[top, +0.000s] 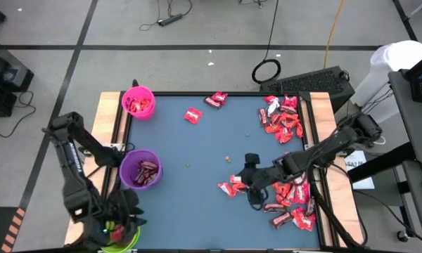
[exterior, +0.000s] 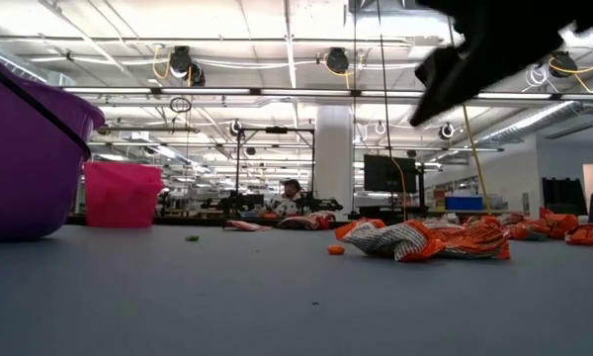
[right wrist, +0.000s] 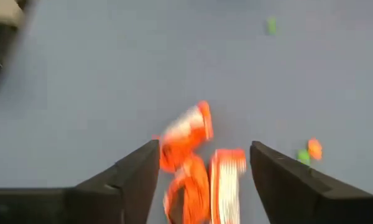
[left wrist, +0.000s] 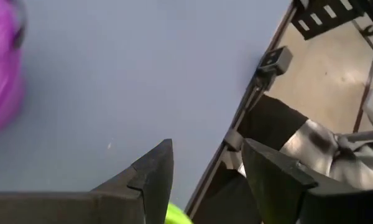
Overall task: Organize candy in baskets
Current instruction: Put the orange chocolate into the pink bucket
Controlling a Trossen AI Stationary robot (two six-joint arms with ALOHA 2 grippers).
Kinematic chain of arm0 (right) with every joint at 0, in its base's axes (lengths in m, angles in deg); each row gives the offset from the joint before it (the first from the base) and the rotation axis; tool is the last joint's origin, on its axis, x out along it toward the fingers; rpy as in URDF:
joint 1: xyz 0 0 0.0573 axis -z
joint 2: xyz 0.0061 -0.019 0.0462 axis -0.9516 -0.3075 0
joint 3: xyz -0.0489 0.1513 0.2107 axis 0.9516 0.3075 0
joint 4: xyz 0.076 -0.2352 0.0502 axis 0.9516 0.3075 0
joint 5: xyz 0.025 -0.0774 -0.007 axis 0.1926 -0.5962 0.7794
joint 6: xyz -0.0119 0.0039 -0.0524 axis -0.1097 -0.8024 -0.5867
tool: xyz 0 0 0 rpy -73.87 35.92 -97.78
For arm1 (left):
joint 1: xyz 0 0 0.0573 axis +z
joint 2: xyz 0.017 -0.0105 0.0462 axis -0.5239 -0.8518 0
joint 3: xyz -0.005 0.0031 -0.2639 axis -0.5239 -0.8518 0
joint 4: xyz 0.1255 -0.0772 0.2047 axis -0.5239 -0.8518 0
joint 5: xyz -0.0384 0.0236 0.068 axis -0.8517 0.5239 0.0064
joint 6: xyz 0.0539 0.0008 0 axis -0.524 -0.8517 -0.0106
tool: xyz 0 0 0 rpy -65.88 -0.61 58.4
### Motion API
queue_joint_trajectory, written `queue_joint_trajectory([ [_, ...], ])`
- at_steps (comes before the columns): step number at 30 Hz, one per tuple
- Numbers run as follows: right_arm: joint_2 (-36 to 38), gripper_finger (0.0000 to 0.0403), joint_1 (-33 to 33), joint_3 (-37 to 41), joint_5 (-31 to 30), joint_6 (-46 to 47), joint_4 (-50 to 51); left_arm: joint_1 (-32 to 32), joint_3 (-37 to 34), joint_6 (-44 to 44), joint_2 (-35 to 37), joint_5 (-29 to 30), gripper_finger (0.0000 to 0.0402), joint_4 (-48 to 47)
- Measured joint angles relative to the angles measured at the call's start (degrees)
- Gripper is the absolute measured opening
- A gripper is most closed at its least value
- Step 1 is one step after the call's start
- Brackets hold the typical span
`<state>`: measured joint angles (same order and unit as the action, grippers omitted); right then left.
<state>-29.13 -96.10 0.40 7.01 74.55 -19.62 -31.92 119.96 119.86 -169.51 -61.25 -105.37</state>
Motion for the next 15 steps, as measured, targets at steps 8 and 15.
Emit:
queue_joint_trajectory([
  [8, -5.8, 0.0267, 1.6, 0.0, -2.0, 2.5, 7.8, 7.2, 0.0, -19.2, 0.0, -5.6, 0.0194, 10.0],
  [15, -10.5, 0.0244, 4.2, 0.0, -4.1, 2.7, 4.5, 10.0, 0.0, -28.9, -1.3, -2.9, 0.0194, 10.2],
])
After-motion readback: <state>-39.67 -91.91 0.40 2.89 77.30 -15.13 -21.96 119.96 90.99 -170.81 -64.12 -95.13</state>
